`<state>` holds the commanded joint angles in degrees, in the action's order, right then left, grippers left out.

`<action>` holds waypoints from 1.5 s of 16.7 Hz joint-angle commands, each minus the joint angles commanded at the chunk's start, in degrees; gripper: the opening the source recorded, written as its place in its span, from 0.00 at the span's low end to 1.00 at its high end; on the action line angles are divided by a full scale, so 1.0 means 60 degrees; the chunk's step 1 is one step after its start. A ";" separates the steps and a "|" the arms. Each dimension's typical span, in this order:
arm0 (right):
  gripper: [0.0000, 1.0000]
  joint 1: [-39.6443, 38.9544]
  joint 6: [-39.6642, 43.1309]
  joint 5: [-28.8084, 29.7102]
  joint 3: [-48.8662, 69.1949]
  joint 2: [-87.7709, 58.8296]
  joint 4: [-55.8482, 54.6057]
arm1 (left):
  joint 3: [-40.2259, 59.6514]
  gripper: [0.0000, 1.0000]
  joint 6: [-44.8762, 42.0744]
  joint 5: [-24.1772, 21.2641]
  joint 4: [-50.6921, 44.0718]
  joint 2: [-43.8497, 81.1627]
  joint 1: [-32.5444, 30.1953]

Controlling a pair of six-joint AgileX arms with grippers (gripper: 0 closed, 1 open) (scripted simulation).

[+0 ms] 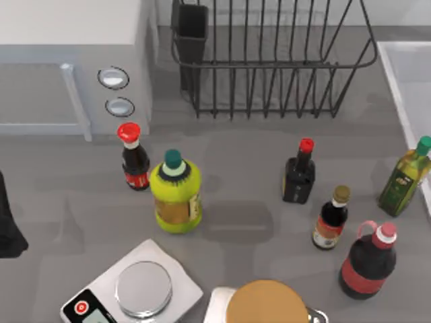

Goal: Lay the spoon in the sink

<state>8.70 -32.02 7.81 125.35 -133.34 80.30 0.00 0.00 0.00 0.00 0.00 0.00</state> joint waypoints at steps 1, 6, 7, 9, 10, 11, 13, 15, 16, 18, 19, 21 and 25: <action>0.00 -0.0181 -0.0171 0.0082 0.0579 -0.0451 0.0072 | 0.0000 1.00 0.0000 0.0000 0.0000 0.0000 0.0000; 0.00 -0.0695 -0.0641 0.0324 0.2016 -0.1630 0.0198 | 0.0000 1.00 0.0000 0.0000 0.0000 0.0000 0.0000; 0.00 -0.0695 -0.0641 0.0324 0.2017 -0.1631 0.0198 | 0.0000 1.00 0.0000 0.0000 0.0000 0.0000 0.0000; 0.00 -0.0695 -0.0641 0.0324 0.2017 -0.1631 0.0198 | 0.0000 1.00 0.0000 0.0000 0.0000 0.0000 0.0000; 0.00 -0.0649 -0.0650 0.0294 0.1988 -0.1614 0.0185 | 0.0000 1.00 0.0000 0.0000 0.0000 0.0000 0.0000; 0.00 -0.0645 -0.0649 0.0295 0.1954 -0.1613 0.0151 | 0.0000 1.00 0.0000 0.0000 0.0000 0.0000 0.0000; 0.00 -0.0635 -0.0615 0.0299 0.1619 -0.1600 -0.0193 | 0.0000 1.00 0.0000 0.0000 0.0000 0.0000 0.0000; 0.00 -0.0630 -0.0550 0.0302 0.1080 -0.1607 -0.0710 | 0.0000 1.00 0.0000 0.0000 0.0000 0.0000 0.0000; 0.00 -0.0604 -0.0539 0.0302 0.0797 -0.1619 -0.1001 | 0.0000 1.00 0.0000 0.0000 0.0000 0.0000 0.0000; 0.00 -0.0571 -0.0519 0.0312 0.0385 -0.1623 -0.1437 | 0.0000 1.00 0.0000 0.0000 0.0000 0.0000 0.0000; 0.00 -0.0568 -0.0512 0.0317 0.0310 -0.1615 -0.1513 | 0.0000 1.00 0.0000 0.0000 0.0000 0.0000 0.0000; 0.00 -0.0568 -0.0512 0.0317 0.0307 -0.1614 -0.1516 | 0.0000 1.00 0.0000 0.0000 0.0000 0.0000 0.0000; 0.23 -0.0568 -0.0512 0.0317 0.0307 -0.1614 -0.1516 | 0.0000 1.00 0.0000 0.0000 0.0000 0.0000 0.0000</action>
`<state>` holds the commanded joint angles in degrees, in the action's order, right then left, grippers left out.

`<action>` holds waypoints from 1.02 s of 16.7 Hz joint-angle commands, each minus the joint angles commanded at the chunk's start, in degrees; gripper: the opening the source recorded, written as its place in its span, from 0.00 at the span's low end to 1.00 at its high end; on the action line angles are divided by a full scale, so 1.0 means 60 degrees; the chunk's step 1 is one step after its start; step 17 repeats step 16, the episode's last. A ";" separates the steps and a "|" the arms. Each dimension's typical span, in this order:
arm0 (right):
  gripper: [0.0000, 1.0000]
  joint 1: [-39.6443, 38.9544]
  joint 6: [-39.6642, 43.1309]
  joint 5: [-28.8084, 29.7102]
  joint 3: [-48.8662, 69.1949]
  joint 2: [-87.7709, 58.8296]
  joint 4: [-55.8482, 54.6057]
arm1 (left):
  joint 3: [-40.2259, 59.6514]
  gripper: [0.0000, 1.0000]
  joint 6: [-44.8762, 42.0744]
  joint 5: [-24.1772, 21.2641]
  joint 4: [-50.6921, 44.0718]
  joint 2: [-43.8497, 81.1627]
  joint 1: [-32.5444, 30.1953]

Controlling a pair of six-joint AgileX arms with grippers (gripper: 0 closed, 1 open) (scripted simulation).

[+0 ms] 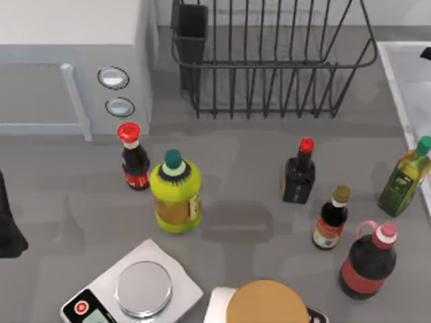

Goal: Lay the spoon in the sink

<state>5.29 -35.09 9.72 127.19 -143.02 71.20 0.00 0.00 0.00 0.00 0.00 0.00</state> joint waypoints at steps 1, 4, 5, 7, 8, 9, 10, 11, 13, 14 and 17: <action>0.30 0.0000 0.0000 0.0000 0.0000 0.0000 0.0000 | 0.0000 1.00 0.0000 0.0000 0.0000 0.0000 0.0000; 0.53 0.0000 0.0000 0.0000 0.0000 0.0000 0.0000 | 0.0000 1.00 0.0000 0.0000 0.0000 0.0000 0.0000; 0.60 0.0000 0.0000 0.0000 0.0000 0.0000 0.0000 | 0.0000 1.00 0.0000 0.0000 0.0000 0.0000 0.0000; 0.75 0.0000 0.0000 0.0000 0.0000 0.0000 0.0000 | 0.0000 1.00 0.0000 0.0000 0.0000 0.0000 0.0000; 0.83 0.0000 0.0000 0.0000 0.0000 0.0000 0.0000 | 0.0000 1.00 0.0000 0.0000 0.0000 0.0000 0.0000; 0.90 0.0000 0.0000 0.0000 0.0000 0.0000 0.0000 | 0.0000 1.00 0.0000 0.0000 0.0000 0.0000 0.0000; 0.98 0.0000 0.0000 0.0000 0.0000 0.0000 0.0000 | 0.0000 1.00 0.0000 0.0000 0.0000 0.0000 0.0000; 1.00 0.0000 0.0000 0.0000 0.0000 0.0000 0.0000 | 0.0000 1.00 0.0000 0.0000 0.0000 0.0000 0.0000; 1.00 0.0000 0.0000 0.0000 0.0000 0.0000 0.0000 | 0.0000 1.00 0.0000 0.0000 0.0000 0.0000 0.0000; 1.00 0.0000 0.0000 0.0000 0.0000 0.0000 0.0000 | 0.0000 1.00 0.0000 0.0000 0.0000 0.0000 0.0000; 1.00 0.0000 0.0000 0.0000 0.0000 0.0000 0.0000 | 0.0000 1.00 0.0000 0.0000 0.0000 0.0000 0.0000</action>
